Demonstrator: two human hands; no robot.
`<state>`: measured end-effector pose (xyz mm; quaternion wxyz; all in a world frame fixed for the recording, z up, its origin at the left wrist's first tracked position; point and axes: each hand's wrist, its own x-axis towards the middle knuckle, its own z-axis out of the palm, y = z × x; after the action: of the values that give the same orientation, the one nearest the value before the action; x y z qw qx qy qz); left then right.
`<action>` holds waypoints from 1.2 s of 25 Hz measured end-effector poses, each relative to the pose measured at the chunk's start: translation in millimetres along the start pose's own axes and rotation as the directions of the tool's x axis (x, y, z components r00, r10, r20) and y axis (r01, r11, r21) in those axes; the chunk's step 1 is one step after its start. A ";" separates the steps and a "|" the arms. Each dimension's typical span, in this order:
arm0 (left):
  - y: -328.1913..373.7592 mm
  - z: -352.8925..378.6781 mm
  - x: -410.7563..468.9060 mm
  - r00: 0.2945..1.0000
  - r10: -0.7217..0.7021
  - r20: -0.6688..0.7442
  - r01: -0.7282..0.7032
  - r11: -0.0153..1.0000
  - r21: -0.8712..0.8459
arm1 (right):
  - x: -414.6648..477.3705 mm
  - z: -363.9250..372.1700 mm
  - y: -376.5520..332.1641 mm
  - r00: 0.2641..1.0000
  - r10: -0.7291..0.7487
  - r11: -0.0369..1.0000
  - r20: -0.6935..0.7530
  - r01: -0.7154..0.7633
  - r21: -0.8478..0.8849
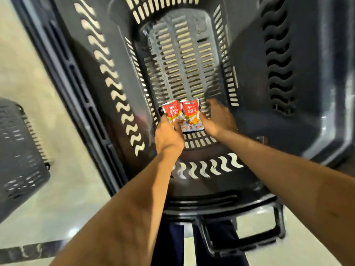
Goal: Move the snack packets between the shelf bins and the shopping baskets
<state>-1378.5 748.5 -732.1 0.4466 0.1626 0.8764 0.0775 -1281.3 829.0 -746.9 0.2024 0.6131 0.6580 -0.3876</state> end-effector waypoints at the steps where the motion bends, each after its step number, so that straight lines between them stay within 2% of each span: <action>1: 4.7 -17.0 -18.5 0.998 0.061 0.018 -0.061 0.998 0.031 | -22.6 -16.4 -8.1 1.000 -0.007 0.999 0.004 0.007 0.050; 5: 24.7 -101.9 -103.9 0.952 0.286 0.111 -0.294 0.954 0.065 | -124.9 -88.5 -40.9 0.999 -0.045 0.981 -0.030 0.050 0.186; 8: 32.9 -178.2 -183.2 0.903 0.419 0.091 -0.428 0.896 0.120 | -216.6 -148.3 -57.9 0.985 -0.155 0.947 -0.081 0.171 0.271; 14: 7.4 -269.1 -334.0 0.875 0.483 0.018 -0.483 0.871 0.095 | -383.9 -218.2 -51.3 0.940 -0.307 0.913 -0.148 0.335 0.232; 18: -12.8 -281.3 -417.7 0.862 0.498 -0.097 -0.504 0.862 -0.052 | -460.6 -242.3 -32.8 0.892 -0.400 0.853 -0.209 0.446 0.271; 21: -21.7 -275.5 -449.0 0.867 0.486 -0.111 -0.498 0.855 -0.145 | -496.0 -249.6 -22.8 0.911 -0.348 0.862 -0.222 0.404 0.307; 24: -27.4 -270.8 -463.0 0.846 0.530 -0.049 -0.530 0.831 -0.166 | -525.9 -237.1 -8.0 0.914 -0.288 0.864 -0.285 0.376 0.335; 26: -27.5 -272.2 -465.2 0.805 0.593 -0.001 -0.586 0.796 -0.151 | -545.8 -224.4 1.0 0.919 -0.220 0.872 -0.328 0.336 0.356; 30: -33.0 -271.6 -478.2 0.672 0.722 0.162 -0.720 0.689 -0.083 | -596.2 -183.5 19.0 0.901 -0.025 0.829 -0.432 0.260 0.495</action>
<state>-1342.9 550.8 -219.1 0.4586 0.4987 0.6961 0.2375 -1125.5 579.7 -196.4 -0.1508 0.6599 0.5938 -0.4350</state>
